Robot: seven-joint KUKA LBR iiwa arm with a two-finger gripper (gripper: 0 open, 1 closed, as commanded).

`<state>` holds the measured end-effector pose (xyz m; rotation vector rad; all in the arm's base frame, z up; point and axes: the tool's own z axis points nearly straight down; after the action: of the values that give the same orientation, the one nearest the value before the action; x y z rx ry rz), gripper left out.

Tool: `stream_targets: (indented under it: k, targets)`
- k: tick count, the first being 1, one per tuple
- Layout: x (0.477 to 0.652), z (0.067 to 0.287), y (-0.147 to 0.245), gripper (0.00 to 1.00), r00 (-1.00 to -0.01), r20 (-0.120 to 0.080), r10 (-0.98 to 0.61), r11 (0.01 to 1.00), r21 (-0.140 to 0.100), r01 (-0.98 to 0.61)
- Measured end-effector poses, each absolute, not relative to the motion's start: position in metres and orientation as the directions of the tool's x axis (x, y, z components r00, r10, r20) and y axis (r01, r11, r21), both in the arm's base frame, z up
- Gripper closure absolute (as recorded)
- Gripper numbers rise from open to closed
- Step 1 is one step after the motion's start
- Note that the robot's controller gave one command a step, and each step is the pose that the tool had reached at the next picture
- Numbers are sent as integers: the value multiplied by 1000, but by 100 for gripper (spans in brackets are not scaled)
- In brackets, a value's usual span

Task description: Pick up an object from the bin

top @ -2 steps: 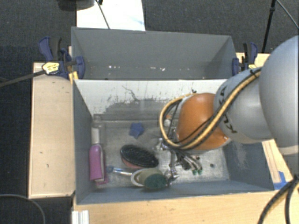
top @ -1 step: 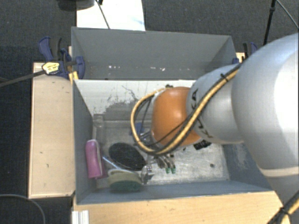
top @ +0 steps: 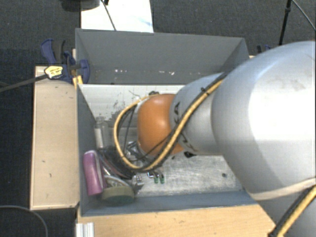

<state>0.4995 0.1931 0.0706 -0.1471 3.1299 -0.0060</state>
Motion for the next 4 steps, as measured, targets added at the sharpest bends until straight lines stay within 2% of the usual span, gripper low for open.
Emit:
stream_targets:
  k: [1, 2, 3, 4]
  targets:
    - [499, 72, 195, 100, -995, -11, -97, 995, 1, -97]
    - [500, 102, 194, 100, -993, -7, -120, 993, 0, -120]
    - [504, 103, 190, 0, -993, -19, -119, 993, -3, -119]
    - [548, 82, 121, 0, -1000, 1, 27, 1000, -1, 27]
